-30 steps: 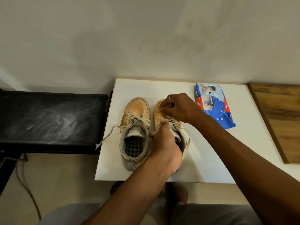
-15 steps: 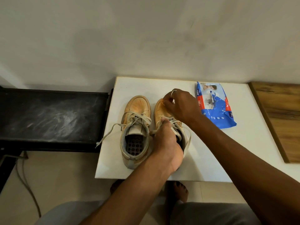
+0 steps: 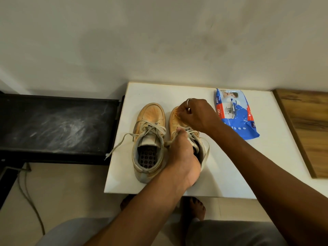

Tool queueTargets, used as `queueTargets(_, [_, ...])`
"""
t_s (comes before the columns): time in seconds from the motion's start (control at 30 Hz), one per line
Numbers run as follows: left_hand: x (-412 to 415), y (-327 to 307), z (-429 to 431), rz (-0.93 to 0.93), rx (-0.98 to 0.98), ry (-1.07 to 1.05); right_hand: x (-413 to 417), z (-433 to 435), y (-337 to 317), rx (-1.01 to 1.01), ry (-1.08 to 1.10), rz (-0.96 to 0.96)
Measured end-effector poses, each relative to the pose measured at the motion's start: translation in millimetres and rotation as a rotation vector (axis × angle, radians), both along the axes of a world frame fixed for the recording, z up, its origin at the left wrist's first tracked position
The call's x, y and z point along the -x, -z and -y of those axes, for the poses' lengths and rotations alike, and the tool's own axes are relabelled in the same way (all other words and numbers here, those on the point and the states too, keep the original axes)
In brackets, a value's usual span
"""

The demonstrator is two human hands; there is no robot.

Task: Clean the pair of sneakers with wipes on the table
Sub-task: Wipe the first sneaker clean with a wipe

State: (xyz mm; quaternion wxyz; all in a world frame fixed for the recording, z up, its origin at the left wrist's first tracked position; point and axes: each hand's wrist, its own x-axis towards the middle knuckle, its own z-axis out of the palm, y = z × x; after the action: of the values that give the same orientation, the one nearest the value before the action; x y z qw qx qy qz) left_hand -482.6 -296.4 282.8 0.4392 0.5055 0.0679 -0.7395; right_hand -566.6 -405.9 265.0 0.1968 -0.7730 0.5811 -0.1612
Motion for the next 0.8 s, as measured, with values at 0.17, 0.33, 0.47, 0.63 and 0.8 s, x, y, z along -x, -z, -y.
queueTargets(0.17, [1.6,2.5,2.1,0.006,-0.007,-0.031,8.8,2.2,-1.0,-0.073,-0.065,0.028])
queueTargets(0.33, [0.4,-0.8,2.5,-0.016,-0.012,-0.03,1.0,1.3,4.3,0.058,0.036,0.002])
queueTargets(0.47, [0.2,0.1,1.3,-0.013,-0.001,-0.031,6.7,-1.1,-6.3,-0.089,-0.161,0.026])
queueTargets(0.63, [1.8,5.1,3.8,0.001,-0.008,-0.041,19.9,1.5,-7.3,-0.158,-0.239,0.007])
queueTargets(0.8, [1.3,7.3,3.6,0.007,-0.015,-0.015,9.9,-0.3,-2.1,0.043,-0.12,-0.06])
